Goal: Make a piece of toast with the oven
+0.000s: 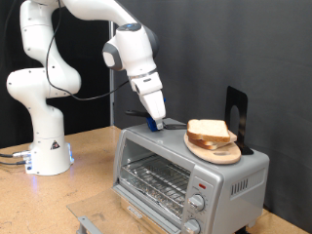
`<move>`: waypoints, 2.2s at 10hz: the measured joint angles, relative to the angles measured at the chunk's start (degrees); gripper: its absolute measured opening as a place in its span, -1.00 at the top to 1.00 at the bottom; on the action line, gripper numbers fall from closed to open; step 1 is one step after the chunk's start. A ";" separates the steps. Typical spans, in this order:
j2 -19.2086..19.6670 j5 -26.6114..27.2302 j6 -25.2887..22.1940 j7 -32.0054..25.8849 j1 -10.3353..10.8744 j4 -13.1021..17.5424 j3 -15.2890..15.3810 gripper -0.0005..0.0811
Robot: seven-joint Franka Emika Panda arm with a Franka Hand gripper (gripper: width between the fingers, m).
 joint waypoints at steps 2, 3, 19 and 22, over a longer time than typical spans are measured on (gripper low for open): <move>-0.41 -0.26 0.00 0.01 0.00 -0.15 0.17 -0.99; -0.50 -0.58 0.00 0.15 -0.01 -0.29 0.30 -0.99; -2.40 -1.22 -0.28 2.86 -0.02 -2.07 0.74 -0.10; -2.74 -0.75 -0.49 3.58 -0.02 -2.01 0.64 -0.10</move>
